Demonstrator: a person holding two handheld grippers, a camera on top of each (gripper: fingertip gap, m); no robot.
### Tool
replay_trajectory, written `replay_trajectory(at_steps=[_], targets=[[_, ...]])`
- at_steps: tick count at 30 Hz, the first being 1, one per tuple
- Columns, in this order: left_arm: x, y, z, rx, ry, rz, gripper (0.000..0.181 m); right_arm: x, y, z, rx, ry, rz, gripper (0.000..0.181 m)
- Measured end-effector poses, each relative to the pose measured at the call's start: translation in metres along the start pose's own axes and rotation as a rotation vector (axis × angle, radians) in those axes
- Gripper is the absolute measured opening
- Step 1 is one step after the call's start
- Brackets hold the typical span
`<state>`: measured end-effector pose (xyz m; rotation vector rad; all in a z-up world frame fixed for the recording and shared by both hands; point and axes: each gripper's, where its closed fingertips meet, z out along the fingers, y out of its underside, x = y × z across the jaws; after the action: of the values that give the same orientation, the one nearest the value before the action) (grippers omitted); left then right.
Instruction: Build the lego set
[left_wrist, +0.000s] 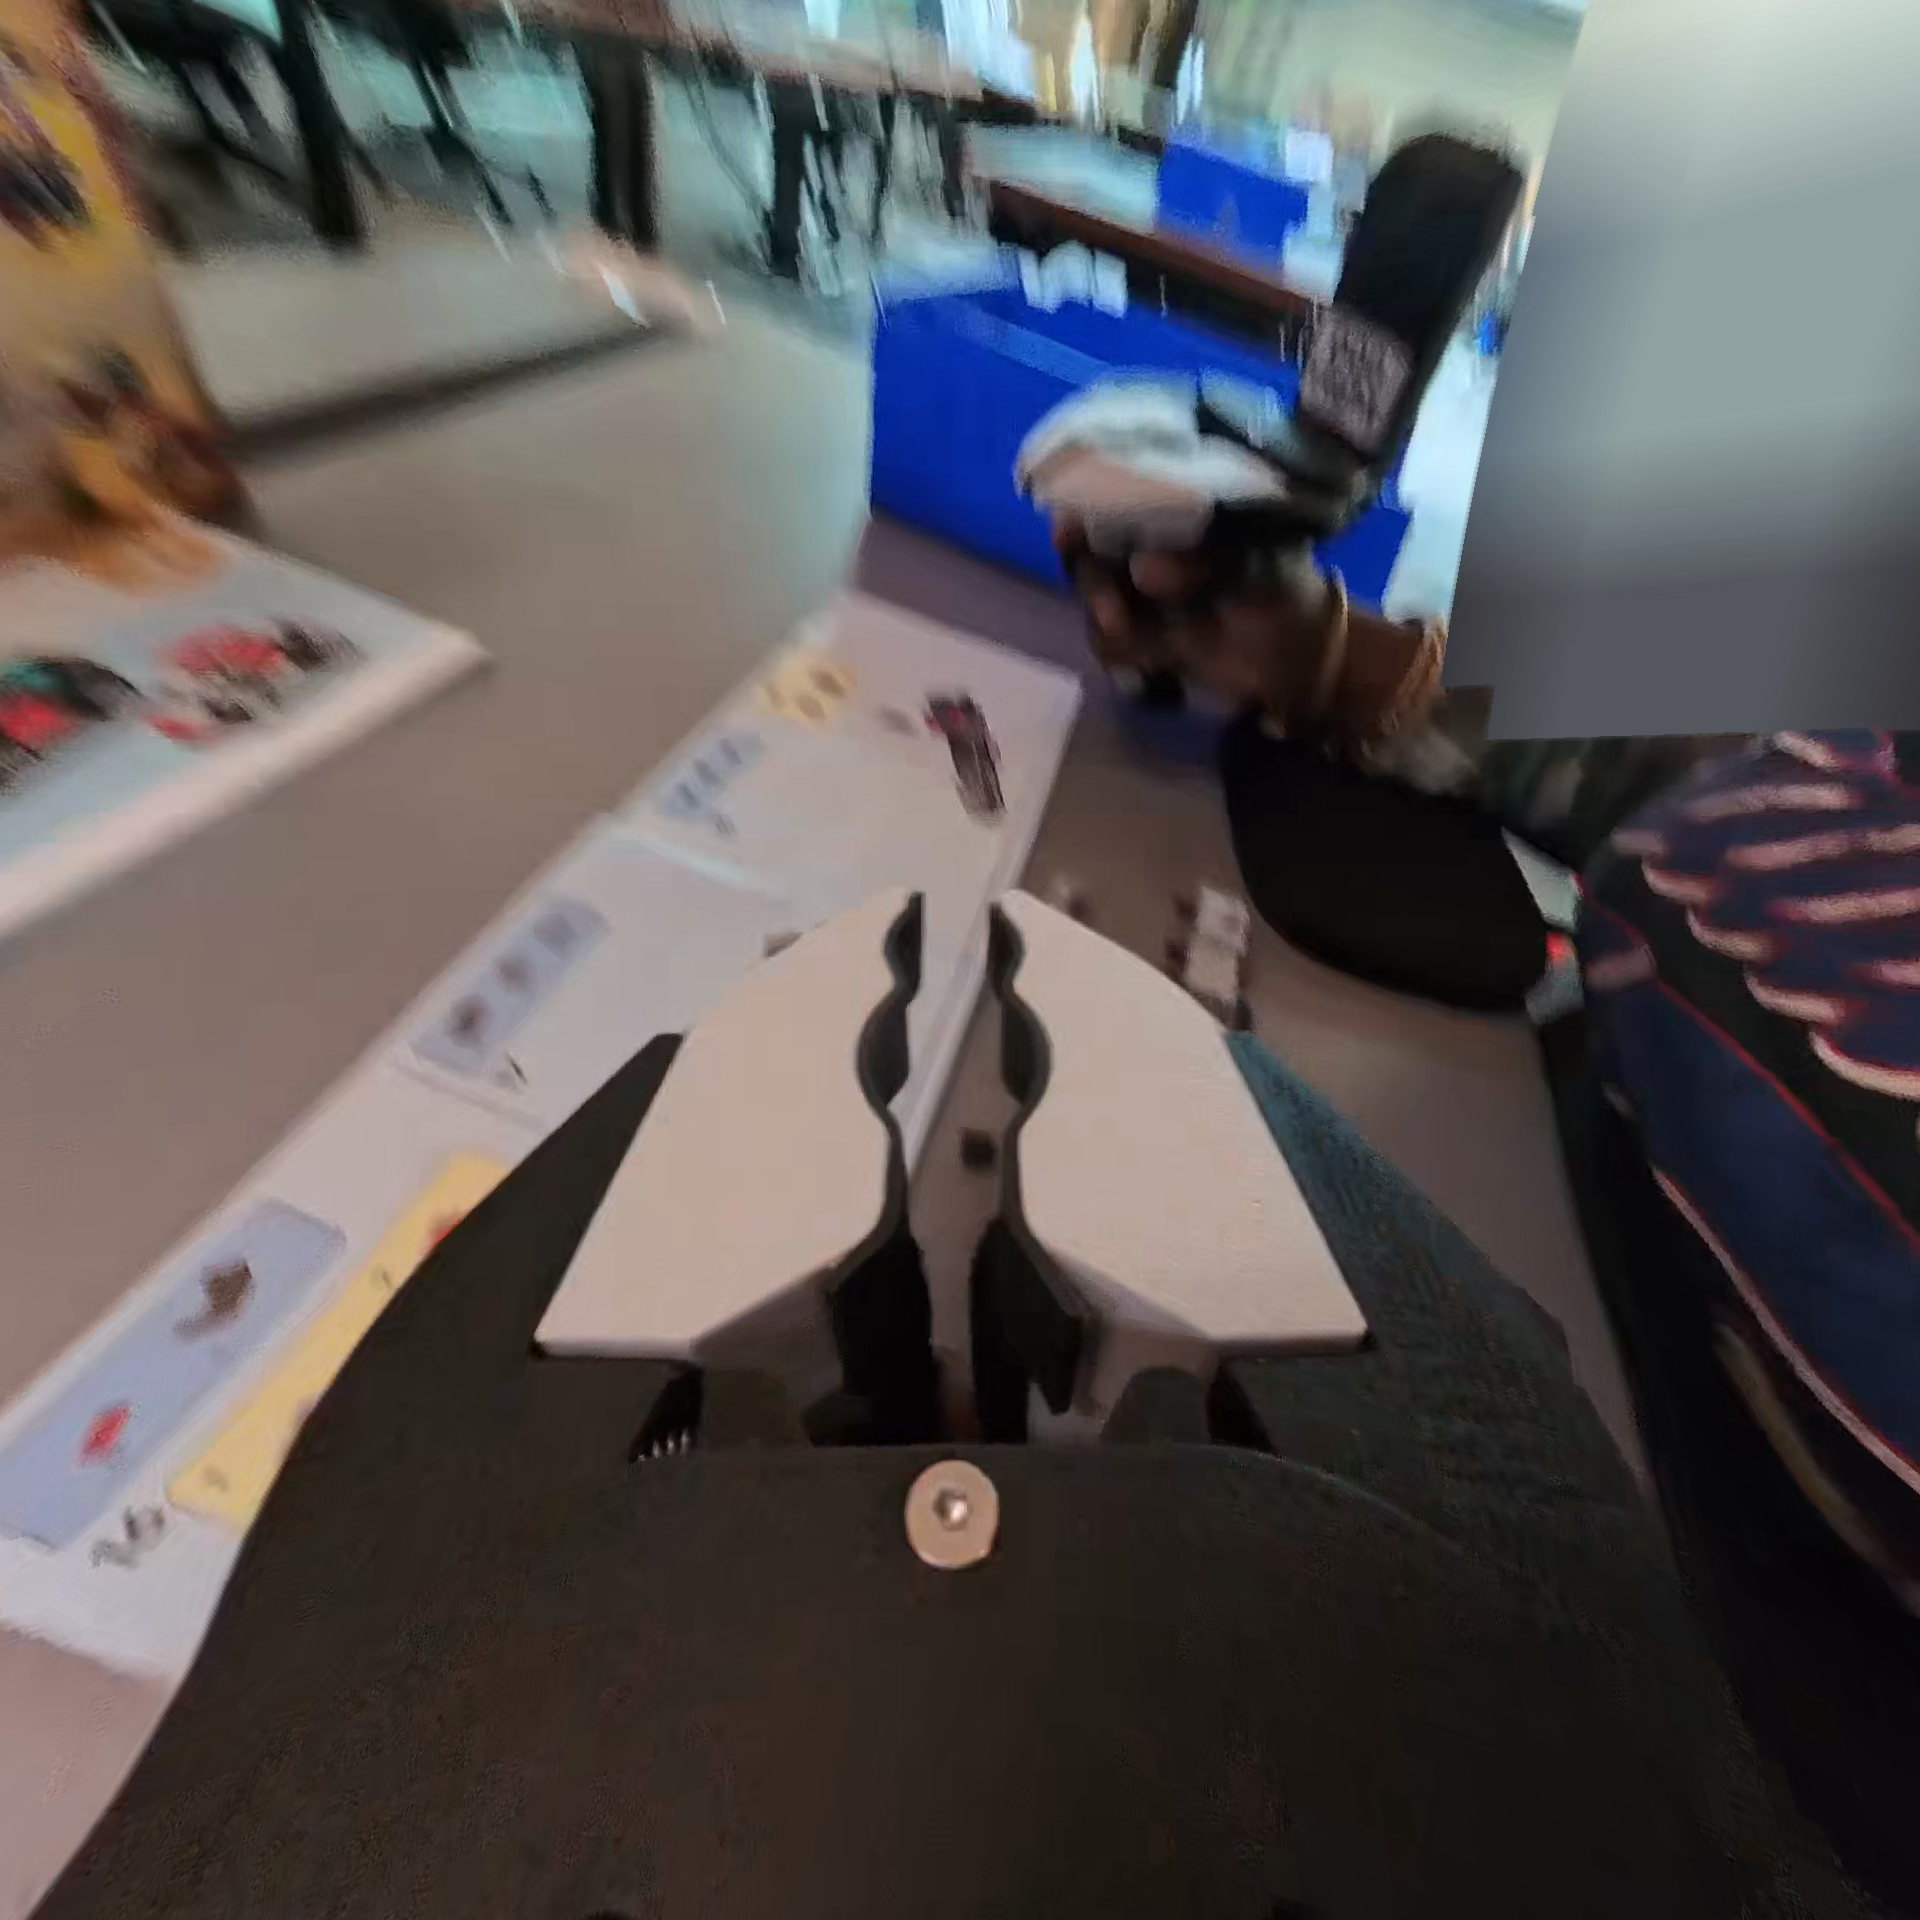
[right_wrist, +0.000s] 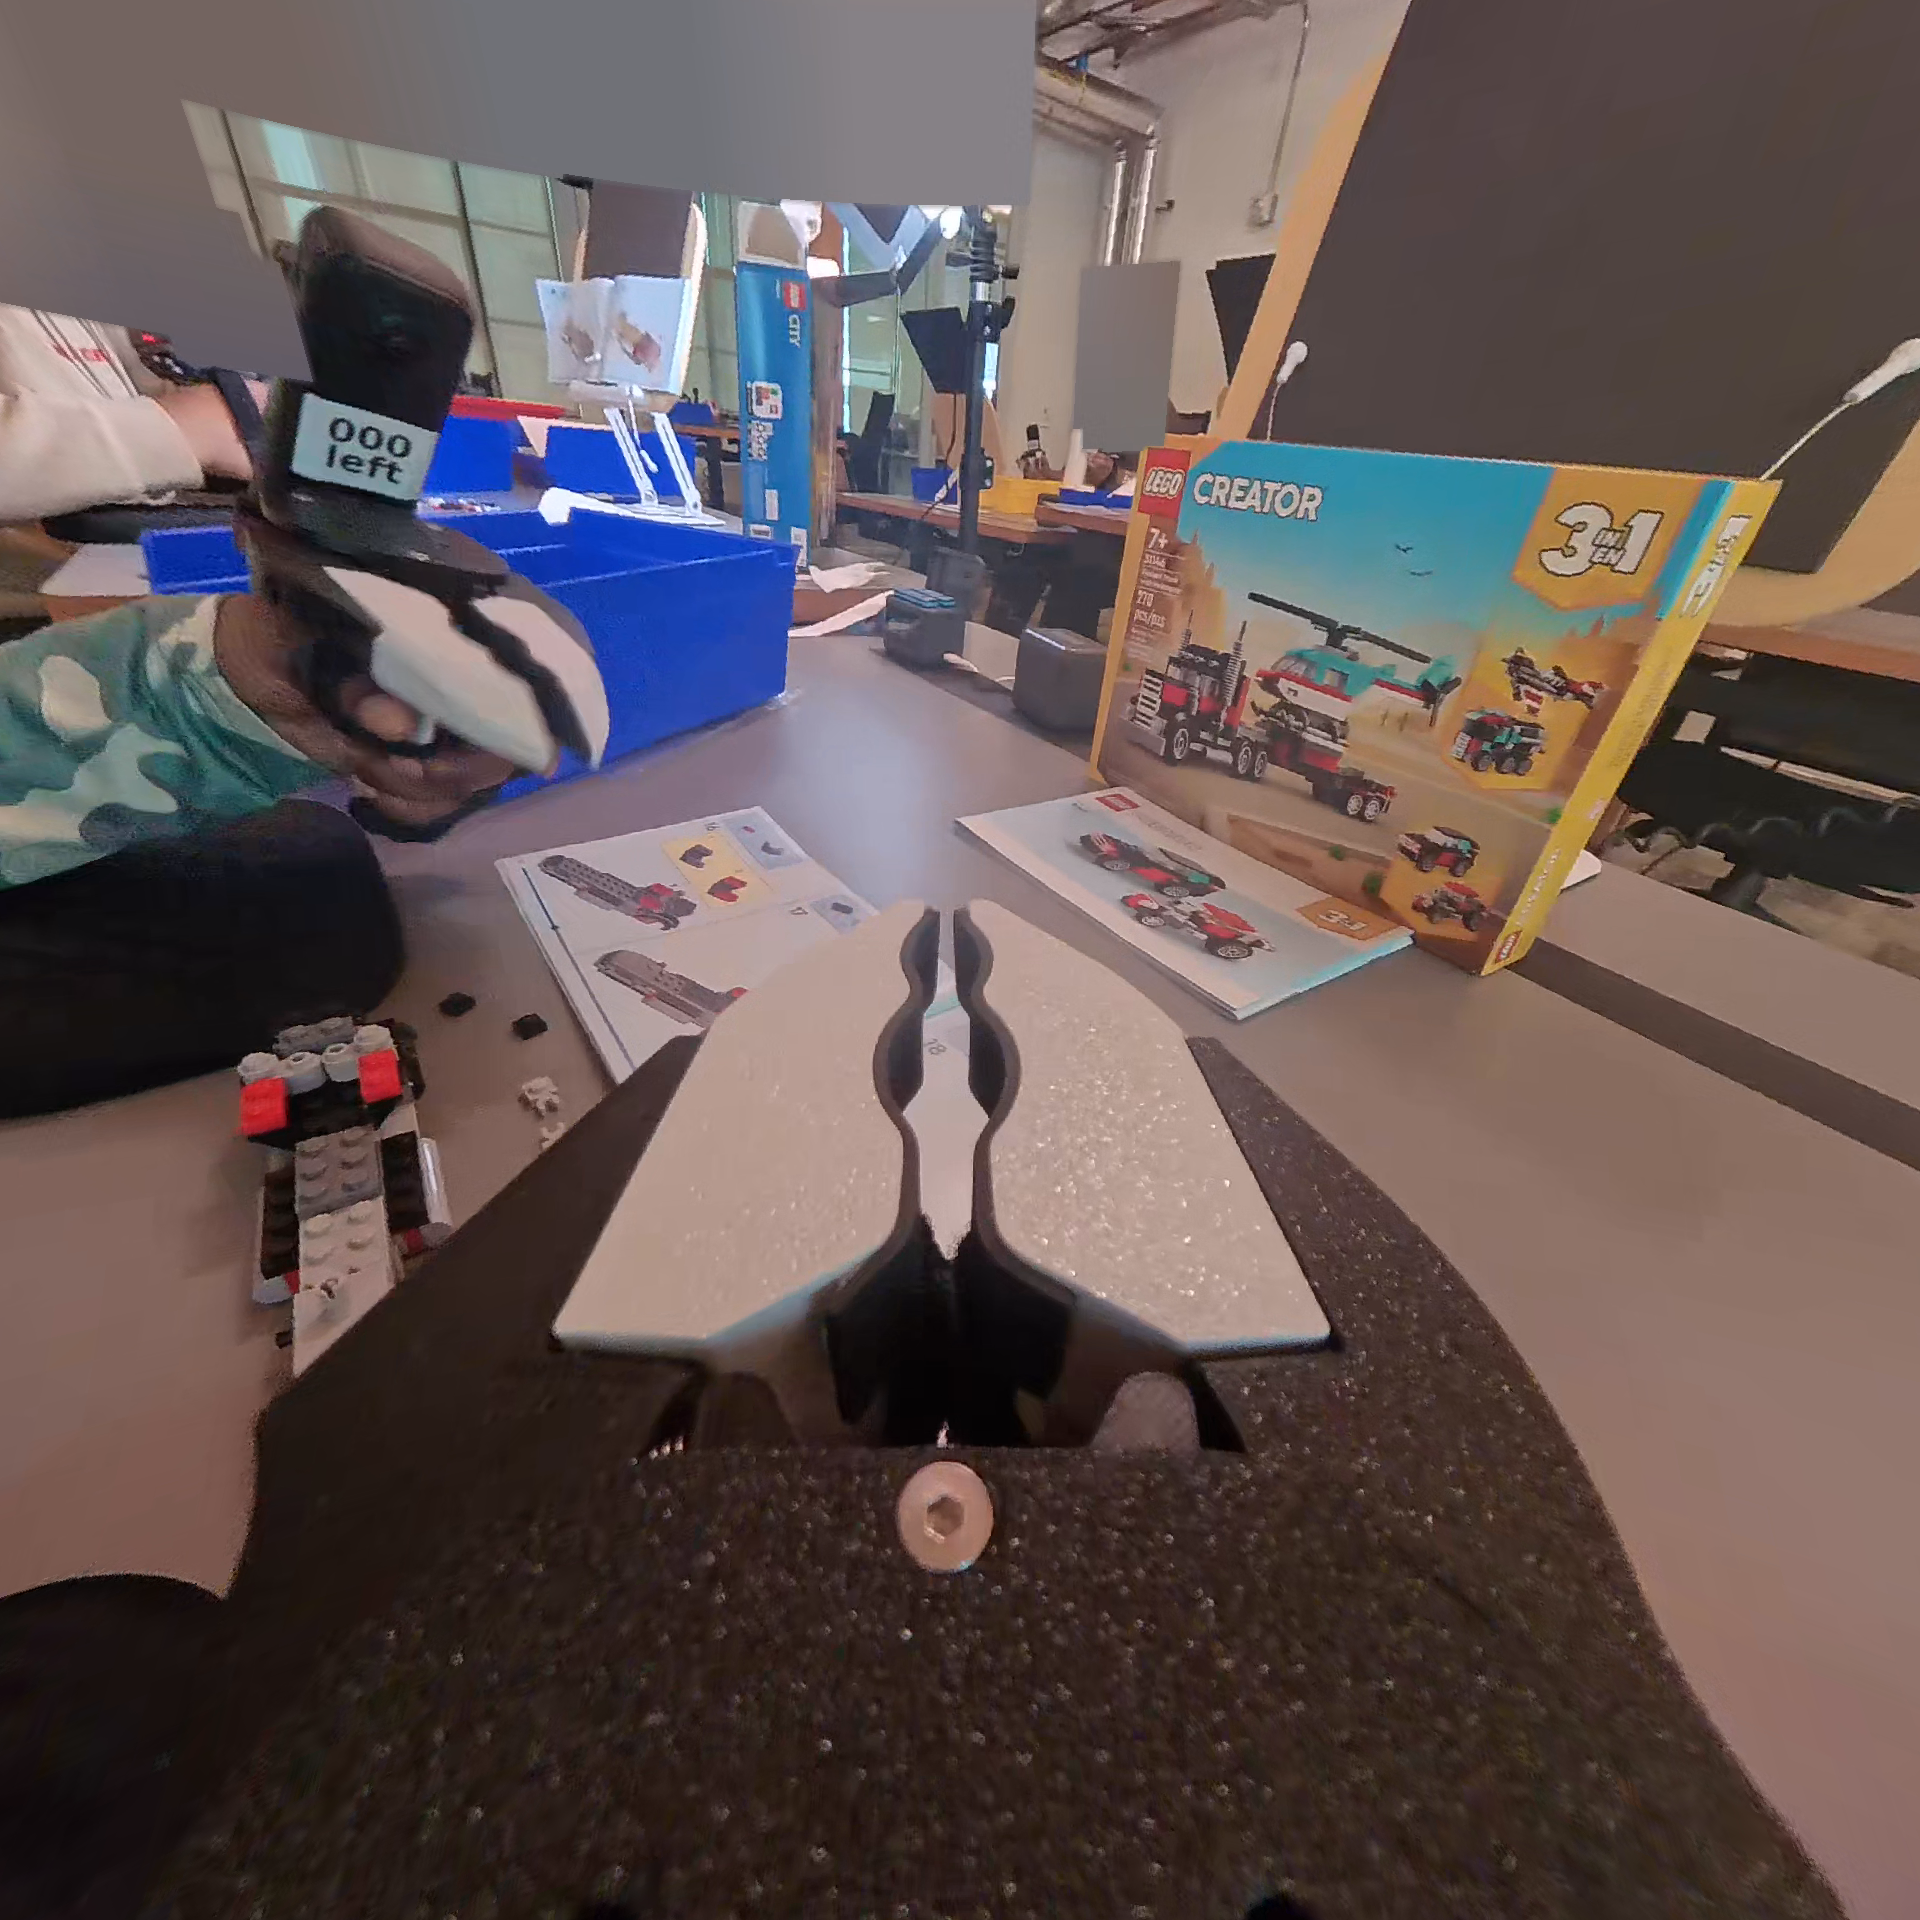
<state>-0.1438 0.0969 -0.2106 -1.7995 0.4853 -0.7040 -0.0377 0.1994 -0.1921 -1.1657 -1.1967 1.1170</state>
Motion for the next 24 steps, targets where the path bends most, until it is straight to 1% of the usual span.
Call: replay_trajectory(at_steps=[1,2,5,7,9,11,13,14,17,19,20,21,23,24], targets=[[0.005,0.013,-0.003,-0.109,0.015,-0.020,0.019,-0.002,-0.001,0.000,0.007,-0.009,0.006,0.003],[0.007,0.025,-0.005,-0.211,-0.004,-0.013,0.020,-0.003,-0.001,0.001,0.012,-0.013,0.008,0.003],[0.017,0.062,-0.009,-0.478,-0.047,0.080,0.031,-0.002,0.000,0.003,0.005,-0.009,-0.006,0.003],[0.022,0.082,-0.012,-0.620,-0.069,0.105,0.033,-0.003,0.001,0.004,-0.001,-0.014,-0.006,0.003],[0.021,0.097,-0.015,-0.701,-0.110,0.125,0.030,-0.005,0.001,0.004,-0.003,-0.020,-0.007,0.003],[0.019,0.104,-0.015,-0.720,-0.136,0.127,0.027,-0.006,0.002,0.005,-0.009,-0.025,-0.016,0.003],[0.016,0.102,-0.013,-0.683,-0.167,0.123,0.026,-0.010,0.002,0.006,-0.016,-0.045,-0.021,0.003],[0.015,0.098,-0.011,-0.646,-0.175,0.122,0.025,-0.015,0.003,0.007,-0.023,-0.075,-0.017,0.003],[0.014,0.081,-0.001,-0.537,-0.169,0.135,0.018,-0.042,0.012,0.012,-0.099,-0.245,0.017,0.004],[0.010,0.084,-0.001,-0.566,-0.169,0.136,0.017,-0.065,0.021,0.019,-0.207,-0.366,0.074,0.012],[0.006,0.086,-0.003,-0.581,-0.185,0.140,0.018,-0.082,0.025,0.023,-0.286,-0.451,0.101,0.017],[0.002,0.085,-0.004,-0.567,-0.200,0.147,0.018,-0.097,0.031,0.027,-0.376,-0.525,0.099,0.020],[-0.005,0.074,-0.004,-0.471,-0.236,0.136,0.018,-0.112,0.047,0.040,-0.572,-0.576,0.006,0.019],[-0.010,0.066,-0.005,-0.405,-0.267,0.122,0.018,-0.119,0.052,0.046,-0.641,-0.612,-0.051,0.019]])
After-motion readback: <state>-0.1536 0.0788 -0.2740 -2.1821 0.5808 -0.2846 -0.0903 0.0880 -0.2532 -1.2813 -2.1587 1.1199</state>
